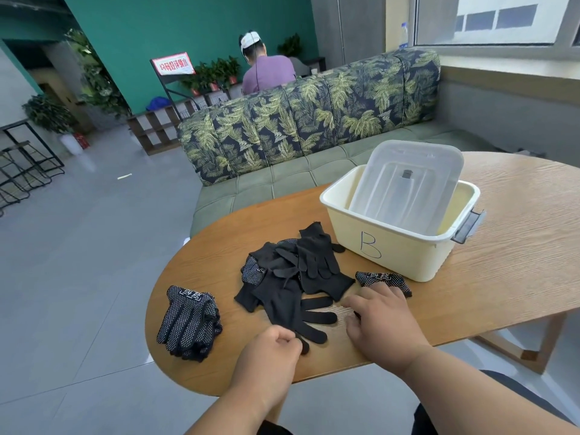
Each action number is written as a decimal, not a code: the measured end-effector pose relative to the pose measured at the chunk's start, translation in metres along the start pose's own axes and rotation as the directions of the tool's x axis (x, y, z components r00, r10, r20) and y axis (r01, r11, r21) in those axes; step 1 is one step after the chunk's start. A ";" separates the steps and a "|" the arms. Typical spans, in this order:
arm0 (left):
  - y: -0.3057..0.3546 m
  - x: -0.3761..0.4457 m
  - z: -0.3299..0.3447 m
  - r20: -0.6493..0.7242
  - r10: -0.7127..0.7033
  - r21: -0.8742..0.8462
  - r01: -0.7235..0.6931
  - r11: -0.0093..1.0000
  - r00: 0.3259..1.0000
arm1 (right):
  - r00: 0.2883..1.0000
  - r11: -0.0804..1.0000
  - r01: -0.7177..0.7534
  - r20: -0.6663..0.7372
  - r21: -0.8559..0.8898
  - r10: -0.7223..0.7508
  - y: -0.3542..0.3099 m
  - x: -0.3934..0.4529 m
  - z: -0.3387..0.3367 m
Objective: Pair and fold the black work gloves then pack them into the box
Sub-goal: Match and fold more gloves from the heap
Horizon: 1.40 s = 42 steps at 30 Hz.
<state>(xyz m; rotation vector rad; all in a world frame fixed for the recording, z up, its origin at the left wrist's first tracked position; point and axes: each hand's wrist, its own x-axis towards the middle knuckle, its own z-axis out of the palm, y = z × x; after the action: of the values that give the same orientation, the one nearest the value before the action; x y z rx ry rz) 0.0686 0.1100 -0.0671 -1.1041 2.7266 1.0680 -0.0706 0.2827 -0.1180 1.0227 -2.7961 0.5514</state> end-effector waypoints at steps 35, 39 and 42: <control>0.014 0.027 -0.049 -0.384 -0.079 -0.581 -0.174 0.795 0.920 | 0.975 0.986 0.073 0.219 -0.148 -0.040 -0.027 0.010 0.007; 0.011 0.023 -0.052 -0.375 -0.119 -0.623 -0.155 0.767 0.919 | 0.983 0.991 0.093 0.168 -0.095 -0.076 -0.030 0.008 0.010; 0.009 0.019 -0.053 -0.367 -0.133 -0.643 -0.148 0.752 0.920 | 0.982 0.984 0.149 0.127 -0.093 -0.137 -0.035 0.006 0.015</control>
<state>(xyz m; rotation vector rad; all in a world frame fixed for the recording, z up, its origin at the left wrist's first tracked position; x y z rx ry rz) 0.0614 0.0715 -0.0256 -1.5226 2.6551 2.1457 -0.0525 0.2492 -0.1206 1.2616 -2.7886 0.3367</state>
